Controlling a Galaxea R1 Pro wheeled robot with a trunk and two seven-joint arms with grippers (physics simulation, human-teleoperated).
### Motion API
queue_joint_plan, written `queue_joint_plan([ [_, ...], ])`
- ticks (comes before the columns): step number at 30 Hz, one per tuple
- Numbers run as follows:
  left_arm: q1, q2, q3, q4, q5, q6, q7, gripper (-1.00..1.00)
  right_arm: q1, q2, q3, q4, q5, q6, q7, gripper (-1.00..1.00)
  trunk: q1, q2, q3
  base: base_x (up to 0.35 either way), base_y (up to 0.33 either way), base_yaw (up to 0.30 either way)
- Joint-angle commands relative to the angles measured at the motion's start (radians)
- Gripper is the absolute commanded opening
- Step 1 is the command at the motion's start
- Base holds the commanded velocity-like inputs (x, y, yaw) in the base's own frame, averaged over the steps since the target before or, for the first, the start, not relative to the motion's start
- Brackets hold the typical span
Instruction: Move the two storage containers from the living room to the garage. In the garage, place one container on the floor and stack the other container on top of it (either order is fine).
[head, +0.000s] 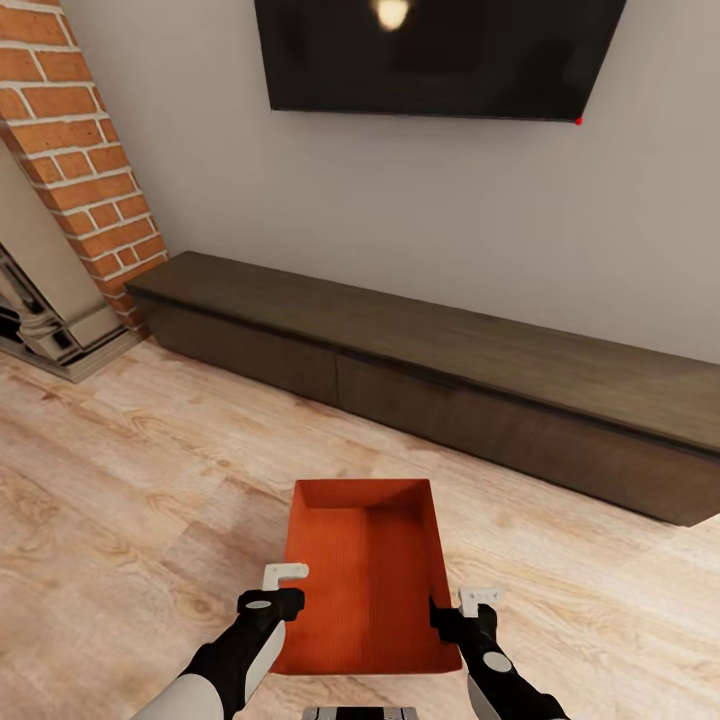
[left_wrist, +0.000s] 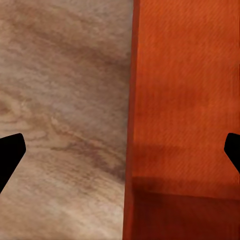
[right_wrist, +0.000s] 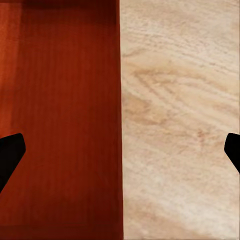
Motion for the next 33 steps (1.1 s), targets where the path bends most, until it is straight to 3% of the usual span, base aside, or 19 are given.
queue_joint_plan([
  [1,0.0,0.001,-0.009,-0.002,0.01,0.005,0.008,1.0,-0.001,0.0,0.002,0.004,0.003,-0.002,-0.006,1.0,0.004,-0.008,-0.004,0.0,0.0,0.0],
  [8,0.0,0.003,-0.008,-0.002,0.011,0.005,0.008,1.0,-0.001,0.0,0.002,0.021,0.003,-0.002,-0.006,1.0,0.031,-0.057,-0.026,0.0,0.0,0.0],
  [33,-0.001,0.003,-0.008,-0.002,0.014,0.004,0.008,1.0,-0.001,0.0,0.005,0.065,0.003,-0.002,-0.004,1.0,0.031,-0.057,-0.026,0.0,0.0,0.0],
])
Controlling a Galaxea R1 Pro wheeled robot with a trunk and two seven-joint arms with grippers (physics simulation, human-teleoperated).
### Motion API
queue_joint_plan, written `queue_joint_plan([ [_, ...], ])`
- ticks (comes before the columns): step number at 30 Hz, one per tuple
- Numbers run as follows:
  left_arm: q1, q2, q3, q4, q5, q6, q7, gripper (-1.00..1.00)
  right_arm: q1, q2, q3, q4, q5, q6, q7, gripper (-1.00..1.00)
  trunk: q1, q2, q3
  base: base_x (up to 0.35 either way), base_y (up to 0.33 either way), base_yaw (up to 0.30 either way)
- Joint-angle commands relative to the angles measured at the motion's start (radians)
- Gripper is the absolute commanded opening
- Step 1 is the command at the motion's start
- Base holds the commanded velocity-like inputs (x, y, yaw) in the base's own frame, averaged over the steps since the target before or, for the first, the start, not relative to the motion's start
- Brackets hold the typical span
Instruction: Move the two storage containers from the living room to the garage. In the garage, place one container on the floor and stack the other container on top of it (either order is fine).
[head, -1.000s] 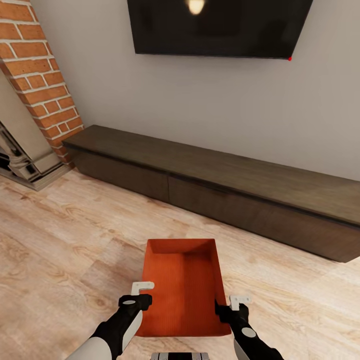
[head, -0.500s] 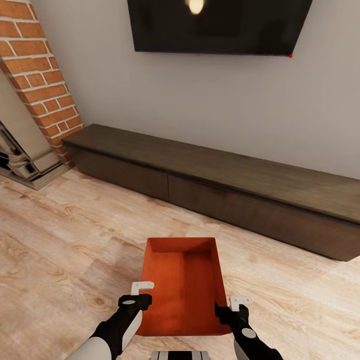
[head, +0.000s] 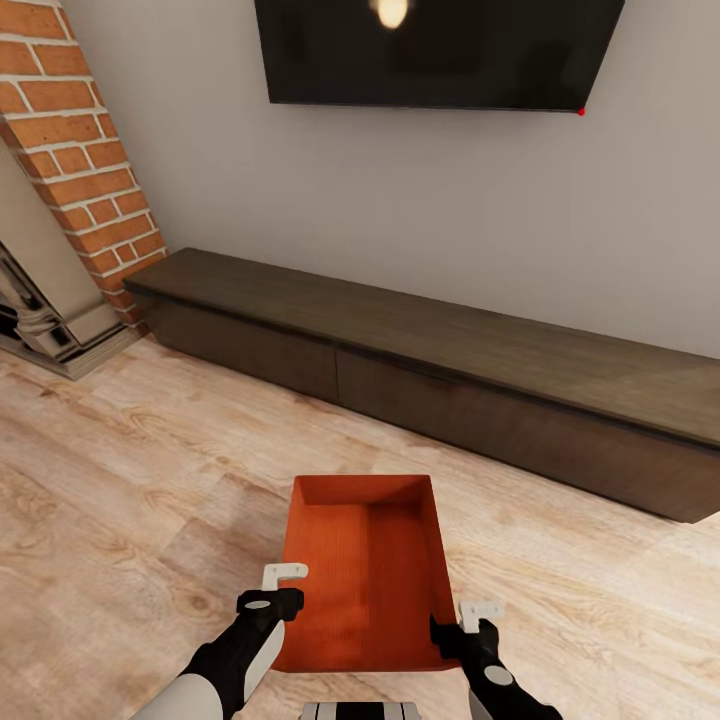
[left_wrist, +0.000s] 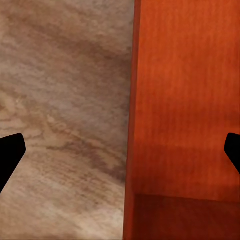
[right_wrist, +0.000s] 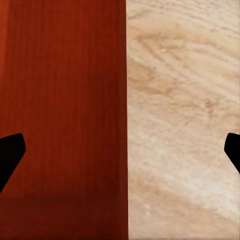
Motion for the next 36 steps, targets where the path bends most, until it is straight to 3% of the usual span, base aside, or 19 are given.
queue_joint_plan([
  [1,0.0,0.001,-0.008,-0.002,0.011,0.005,0.008,1.0,-0.001,0.0,0.003,0.008,0.003,-0.002,-0.006,1.0,0.0,0.0,-0.001,0.0,0.0,0.0],
  [31,0.0,0.001,-0.008,-0.003,0.012,0.005,0.008,1.0,-0.001,0.0,0.002,0.021,0.007,-0.015,-0.006,1.0,0.0,0.0,-0.001,0.0,0.0,0.0],
  [36,0.0,0.001,-0.008,-0.003,0.012,0.005,0.008,1.0,-0.001,0.0,0.008,0.02,0.013,-0.045,-0.006,1.0,0.0,0.0,-0.001,0.0,0.0,0.0],
])
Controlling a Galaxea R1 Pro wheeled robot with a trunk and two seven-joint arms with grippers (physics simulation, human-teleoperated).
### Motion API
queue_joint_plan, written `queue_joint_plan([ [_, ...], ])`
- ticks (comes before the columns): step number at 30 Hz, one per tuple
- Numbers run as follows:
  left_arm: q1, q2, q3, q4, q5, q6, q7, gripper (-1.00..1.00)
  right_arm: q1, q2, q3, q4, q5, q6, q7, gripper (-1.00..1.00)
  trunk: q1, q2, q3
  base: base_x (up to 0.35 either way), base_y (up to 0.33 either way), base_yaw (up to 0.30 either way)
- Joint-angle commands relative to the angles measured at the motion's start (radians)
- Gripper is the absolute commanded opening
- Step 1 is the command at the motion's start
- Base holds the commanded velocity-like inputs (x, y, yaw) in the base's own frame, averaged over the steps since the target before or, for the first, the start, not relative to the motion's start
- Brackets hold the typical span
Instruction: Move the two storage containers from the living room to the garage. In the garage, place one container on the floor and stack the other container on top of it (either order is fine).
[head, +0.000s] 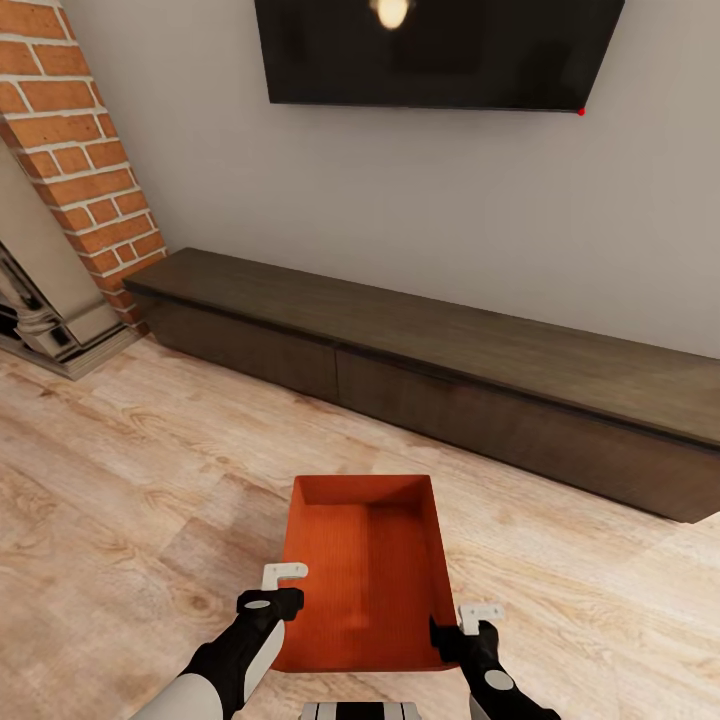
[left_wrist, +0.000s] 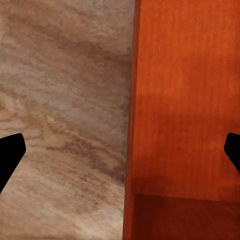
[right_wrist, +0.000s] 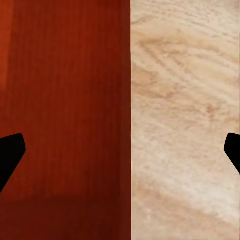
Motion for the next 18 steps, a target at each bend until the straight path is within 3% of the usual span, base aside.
queue_joint_plan([
  [1,0.0,0.001,-0.008,-0.002,0.01,0.005,0.008,1.0,-0.001,0.0,0.003,0.001,0.005,-0.008,-0.006,1.0,0.0,0.0,-0.001,0.0,0.0,0.0],
  [18,0.0,0.001,-0.008,-0.002,0.01,-0.001,0.008,1.0,-0.001,-0.001,0.008,-0.016,0.011,-0.032,0.012,1.0,0.0,0.0,-0.001,0.0,0.0,0.0],
])
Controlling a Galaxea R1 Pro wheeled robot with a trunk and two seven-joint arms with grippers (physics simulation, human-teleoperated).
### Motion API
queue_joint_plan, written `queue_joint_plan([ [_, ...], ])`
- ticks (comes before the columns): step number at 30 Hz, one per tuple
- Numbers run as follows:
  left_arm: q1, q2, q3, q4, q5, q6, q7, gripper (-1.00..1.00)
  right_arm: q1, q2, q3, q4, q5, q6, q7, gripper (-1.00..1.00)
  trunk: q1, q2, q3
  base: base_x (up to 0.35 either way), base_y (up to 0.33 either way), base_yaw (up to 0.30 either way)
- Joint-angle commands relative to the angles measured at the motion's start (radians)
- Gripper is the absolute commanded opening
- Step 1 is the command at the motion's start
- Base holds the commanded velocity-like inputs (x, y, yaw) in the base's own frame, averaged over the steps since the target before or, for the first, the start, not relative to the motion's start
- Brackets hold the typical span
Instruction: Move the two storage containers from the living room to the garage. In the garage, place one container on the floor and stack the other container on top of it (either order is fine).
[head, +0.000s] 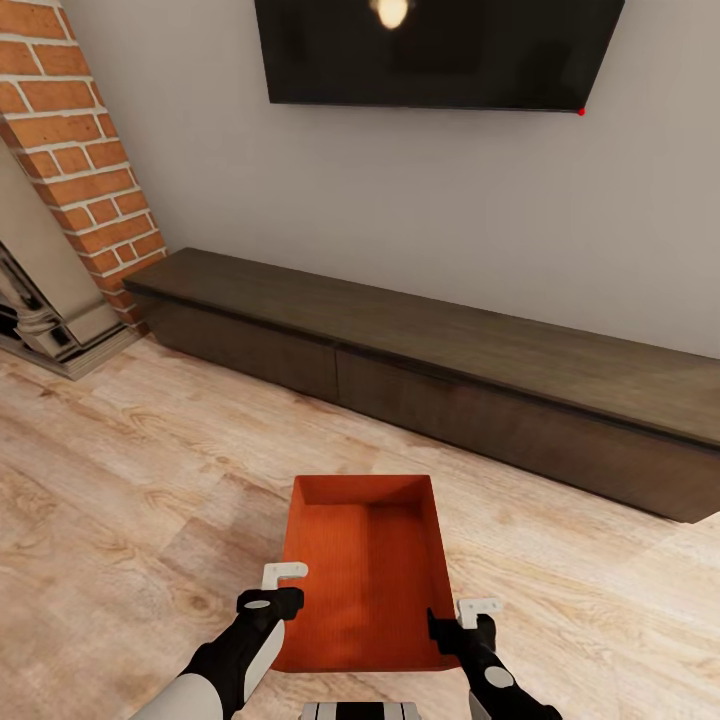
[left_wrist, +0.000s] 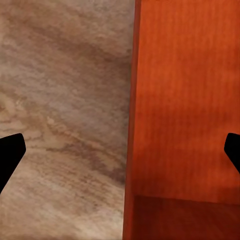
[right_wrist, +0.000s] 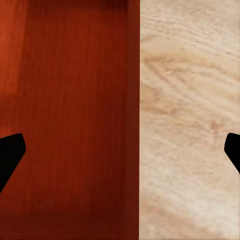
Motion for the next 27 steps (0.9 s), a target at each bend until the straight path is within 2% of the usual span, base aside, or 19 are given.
queue_joint_plan([
  [1,0.0,0.001,-0.009,-0.002,0.01,0.005,0.008,1.0,-0.001,0.0,0.003,0.001,0.005,-0.002,-0.005,1.0,0.0,0.0,-0.001,0.0,0.0,0.0],
  [27,0.0,0.001,-0.006,-0.001,0.013,0.005,0.009,1.0,-0.001,0.001,0.0,0.001,0.005,-0.004,0.003,1.0,0.0,0.0,-0.001,0.0,0.0,0.0],
])
